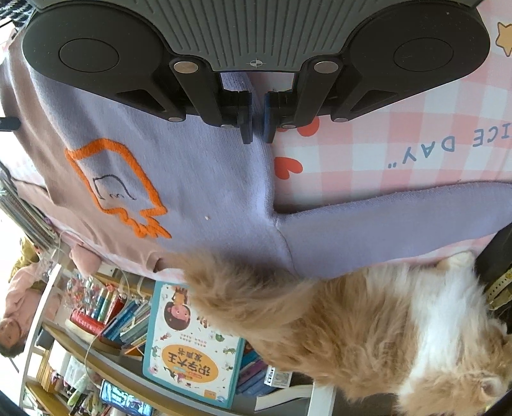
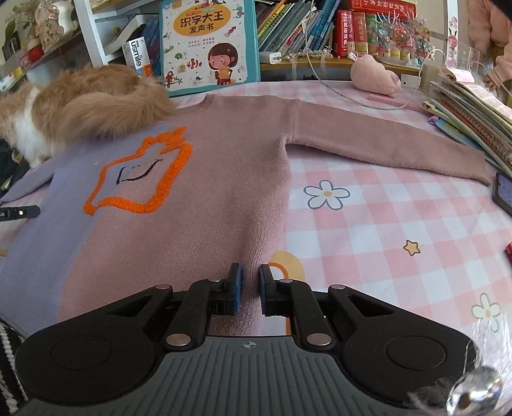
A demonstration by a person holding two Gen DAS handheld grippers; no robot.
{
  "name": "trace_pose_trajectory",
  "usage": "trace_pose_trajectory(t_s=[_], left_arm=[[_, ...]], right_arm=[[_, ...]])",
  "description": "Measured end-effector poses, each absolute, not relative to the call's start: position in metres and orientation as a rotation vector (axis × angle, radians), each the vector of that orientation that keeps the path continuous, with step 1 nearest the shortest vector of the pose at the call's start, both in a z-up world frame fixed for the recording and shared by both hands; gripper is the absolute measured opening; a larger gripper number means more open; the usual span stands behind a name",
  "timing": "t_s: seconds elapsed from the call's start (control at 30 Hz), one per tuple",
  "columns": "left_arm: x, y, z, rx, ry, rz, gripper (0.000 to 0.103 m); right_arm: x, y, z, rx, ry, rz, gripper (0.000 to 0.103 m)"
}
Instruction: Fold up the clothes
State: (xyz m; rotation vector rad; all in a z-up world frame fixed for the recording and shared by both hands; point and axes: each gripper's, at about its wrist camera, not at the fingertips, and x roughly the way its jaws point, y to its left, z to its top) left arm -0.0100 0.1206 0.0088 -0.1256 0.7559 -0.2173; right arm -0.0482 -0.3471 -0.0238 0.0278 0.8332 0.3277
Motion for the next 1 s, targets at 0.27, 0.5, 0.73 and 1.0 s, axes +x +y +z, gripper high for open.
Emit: trace_pose_trajectory(t_s=[0.27, 0.5, 0.73, 1.0], left_arm=[[-0.009, 0.119, 0.009, -0.123, 0.757, -0.210, 0.005], [-0.009, 0.119, 0.013, -0.120, 0.753, -0.186, 0.012], [-0.007, 0.124, 0.016, -0.155, 0.733, -0.137, 0.042], [-0.007, 0.130, 0.015, -0.156, 0.719, -0.072, 0.058]], right_arm=[[-0.050, -0.346, -0.023, 0.008, 0.819, 0.325, 0.013], [-0.049, -0.345, -0.010, -0.036, 0.724, 0.278, 0.026], [-0.039, -0.338, 0.001, -0.006, 0.614, 0.285, 0.044], [-0.019, -0.302, -0.011, 0.038, 0.618, 0.376, 0.063]])
